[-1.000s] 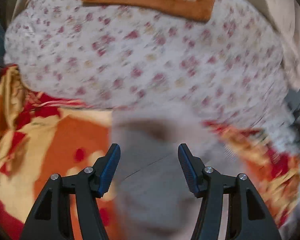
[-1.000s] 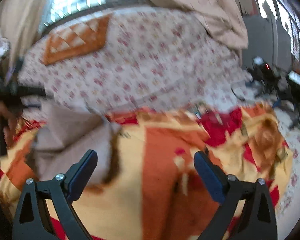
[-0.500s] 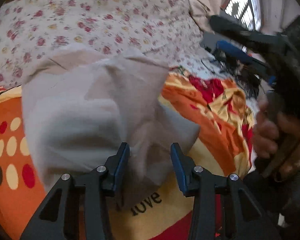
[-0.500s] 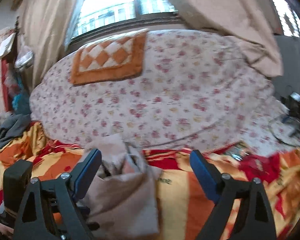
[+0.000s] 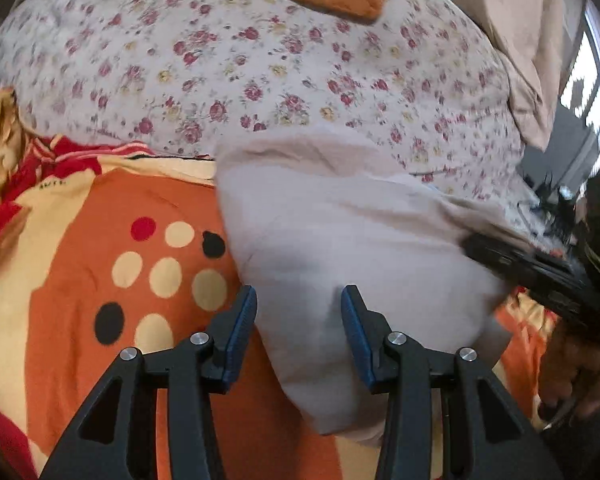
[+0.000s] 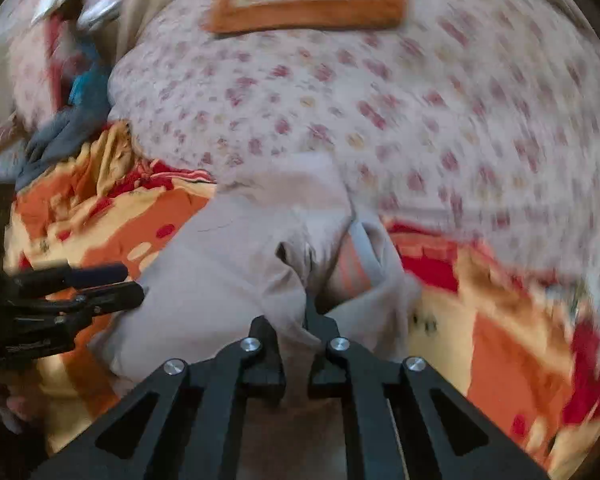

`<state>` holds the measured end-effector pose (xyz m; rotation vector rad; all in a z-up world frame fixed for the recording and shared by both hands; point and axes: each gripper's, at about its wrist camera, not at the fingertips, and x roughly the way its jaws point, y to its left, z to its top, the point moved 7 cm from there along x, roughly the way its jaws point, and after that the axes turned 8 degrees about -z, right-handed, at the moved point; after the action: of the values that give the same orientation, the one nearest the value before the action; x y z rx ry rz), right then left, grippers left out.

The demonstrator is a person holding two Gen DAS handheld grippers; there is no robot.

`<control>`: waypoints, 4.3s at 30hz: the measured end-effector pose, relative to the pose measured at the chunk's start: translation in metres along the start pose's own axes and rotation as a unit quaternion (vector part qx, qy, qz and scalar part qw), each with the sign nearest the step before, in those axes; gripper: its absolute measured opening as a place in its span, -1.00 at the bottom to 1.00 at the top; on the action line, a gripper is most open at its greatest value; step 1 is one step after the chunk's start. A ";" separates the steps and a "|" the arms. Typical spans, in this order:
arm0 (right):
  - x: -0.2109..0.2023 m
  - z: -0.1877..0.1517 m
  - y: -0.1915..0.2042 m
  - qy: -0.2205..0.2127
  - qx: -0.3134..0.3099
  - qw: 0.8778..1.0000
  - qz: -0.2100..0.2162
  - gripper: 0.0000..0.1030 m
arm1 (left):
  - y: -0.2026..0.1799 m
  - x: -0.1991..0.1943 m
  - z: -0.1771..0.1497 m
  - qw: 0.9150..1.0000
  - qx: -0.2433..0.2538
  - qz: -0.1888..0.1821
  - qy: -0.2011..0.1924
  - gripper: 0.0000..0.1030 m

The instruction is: Fold large clothes

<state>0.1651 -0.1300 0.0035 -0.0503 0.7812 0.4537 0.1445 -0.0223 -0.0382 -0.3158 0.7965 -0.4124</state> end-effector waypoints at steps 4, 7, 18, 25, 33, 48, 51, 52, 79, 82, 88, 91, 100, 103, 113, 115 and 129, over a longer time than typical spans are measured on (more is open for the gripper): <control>-0.034 -0.022 -0.024 0.004 0.036 0.999 0.008 -0.93 | -0.009 -0.010 0.005 0.999 0.023 -0.007 -0.033 -0.41; -0.017 -0.063 -0.048 0.072 0.094 0.991 0.063 -0.92 | -0.020 -0.011 0.000 0.998 0.042 -0.018 -0.036 -0.41; 0.012 -0.089 -0.058 0.124 0.107 0.986 0.035 -0.75 | -0.070 0.027 -0.051 0.983 0.178 0.008 0.037 -0.71; 0.022 -0.105 -0.059 0.153 0.094 0.984 0.010 -0.72 | -0.072 0.006 -0.039 0.989 0.145 -0.023 -0.001 -0.76; 0.023 -0.106 -0.055 0.145 0.076 0.986 -0.011 -0.72 | -0.061 0.024 -0.029 0.995 0.080 -0.058 0.017 -0.78; -0.046 -0.046 -0.051 0.054 0.104 0.989 -0.089 -0.45 | -0.057 0.046 -0.047 0.995 0.068 -0.045 0.056 -0.79; -0.052 -0.013 -0.036 0.005 0.078 0.991 -0.109 -0.46 | -0.057 0.046 -0.047 0.995 0.069 -0.044 0.056 -0.79; -0.048 -0.006 -0.031 -0.004 0.069 0.992 -0.104 -0.46 | -0.057 0.046 -0.047 0.995 0.069 -0.044 0.056 -0.79; 0.024 -0.062 -0.042 0.050 0.032 0.994 -0.096 -0.47 | -0.059 0.047 -0.043 0.995 0.066 -0.050 0.052 -0.79; 0.023 -0.062 -0.041 0.037 0.031 0.994 -0.102 -0.47 | -0.059 0.046 -0.042 0.995 0.070 -0.048 0.046 -0.78; 0.025 -0.062 -0.044 0.046 0.042 0.994 -0.095 -0.46 | -0.061 0.043 -0.041 0.995 0.076 -0.050 0.032 -0.71; 0.025 -0.062 -0.044 0.046 0.039 0.993 -0.097 -0.46 | -0.062 0.043 -0.041 0.995 0.077 -0.052 0.028 -0.61; 0.026 -0.062 -0.043 0.046 0.037 0.993 -0.099 -0.46 | -0.065 0.044 -0.043 0.995 0.082 -0.050 0.032 -0.59; 0.026 -0.062 -0.044 0.049 0.042 0.993 -0.097 -0.45 | -0.065 0.044 -0.043 0.995 0.085 -0.048 0.032 -0.59; 0.025 -0.062 -0.044 0.050 0.042 0.993 -0.096 -0.44 | -0.066 0.045 -0.044 0.995 0.086 -0.048 0.033 -0.55; 0.025 -0.062 -0.043 0.048 0.040 0.993 -0.098 -0.44 | -0.066 0.045 -0.044 0.994 0.086 -0.049 0.034 -0.53; 0.025 -0.062 -0.042 0.045 0.039 0.993 -0.103 -0.44 | -0.077 0.047 -0.047 0.994 0.099 -0.039 0.038 -0.18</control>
<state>0.1564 -0.1710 -0.0627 -0.0776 0.8727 0.2260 0.1213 -0.1178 -0.0659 -0.1459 0.8116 -0.5747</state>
